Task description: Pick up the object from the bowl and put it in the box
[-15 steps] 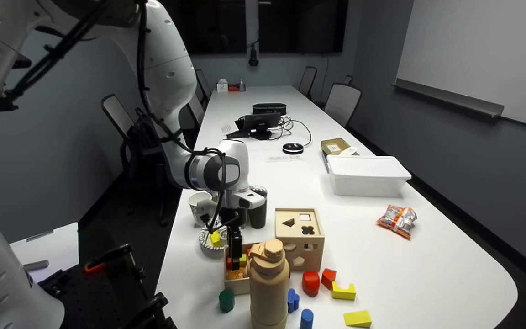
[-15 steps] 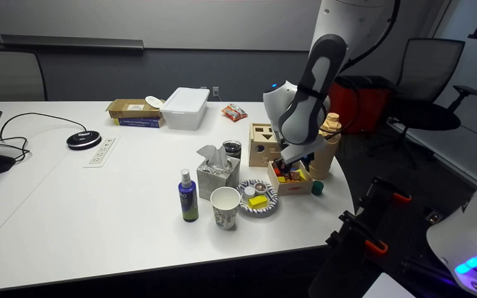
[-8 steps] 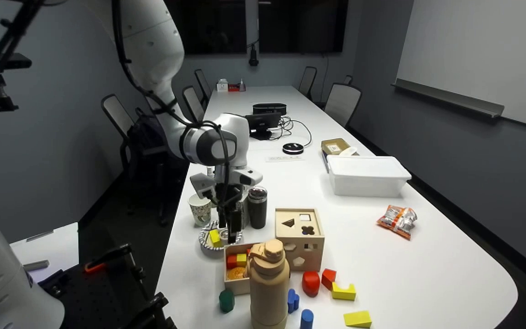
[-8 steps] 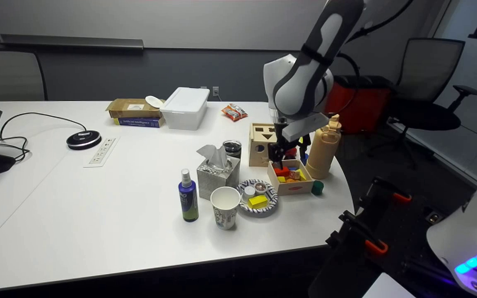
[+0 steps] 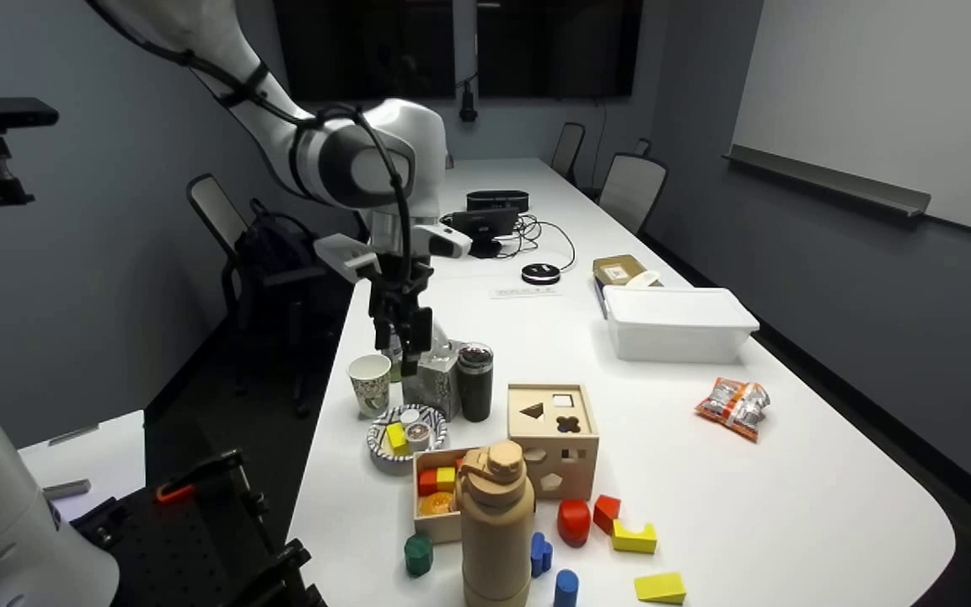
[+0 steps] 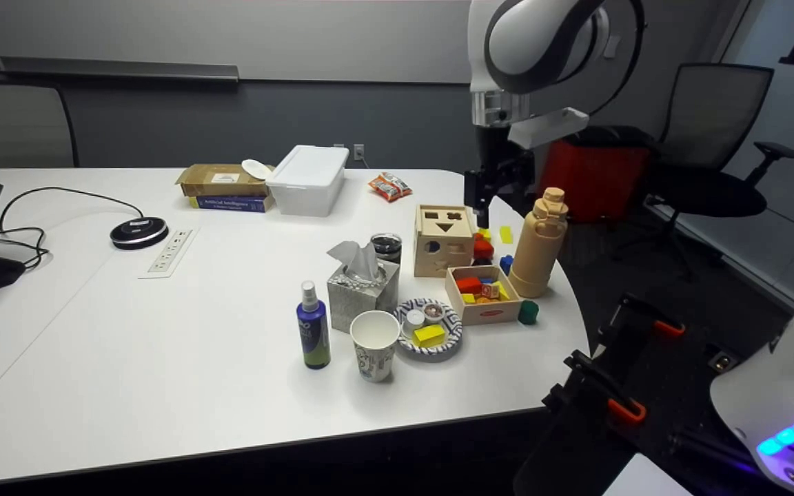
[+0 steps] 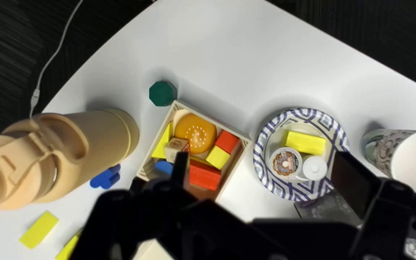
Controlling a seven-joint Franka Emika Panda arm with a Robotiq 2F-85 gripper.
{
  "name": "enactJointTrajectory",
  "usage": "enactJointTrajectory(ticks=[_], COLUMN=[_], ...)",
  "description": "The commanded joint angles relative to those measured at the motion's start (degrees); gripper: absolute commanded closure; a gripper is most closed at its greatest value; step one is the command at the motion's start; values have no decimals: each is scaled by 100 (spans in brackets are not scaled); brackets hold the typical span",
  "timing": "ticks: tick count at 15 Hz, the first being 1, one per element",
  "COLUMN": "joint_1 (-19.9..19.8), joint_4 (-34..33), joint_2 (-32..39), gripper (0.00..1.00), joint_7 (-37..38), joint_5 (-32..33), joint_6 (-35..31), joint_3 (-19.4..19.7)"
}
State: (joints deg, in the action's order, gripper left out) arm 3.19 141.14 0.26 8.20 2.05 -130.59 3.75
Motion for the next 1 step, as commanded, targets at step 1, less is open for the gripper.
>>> enactJointTrajectory(ticks=[1], joint_1=[-79], joint_4=[299], joint_2=[-874], gripper=[0], joint_7=[-294], joint_5=[-193], joint_6=[477], joint_3=[-208])
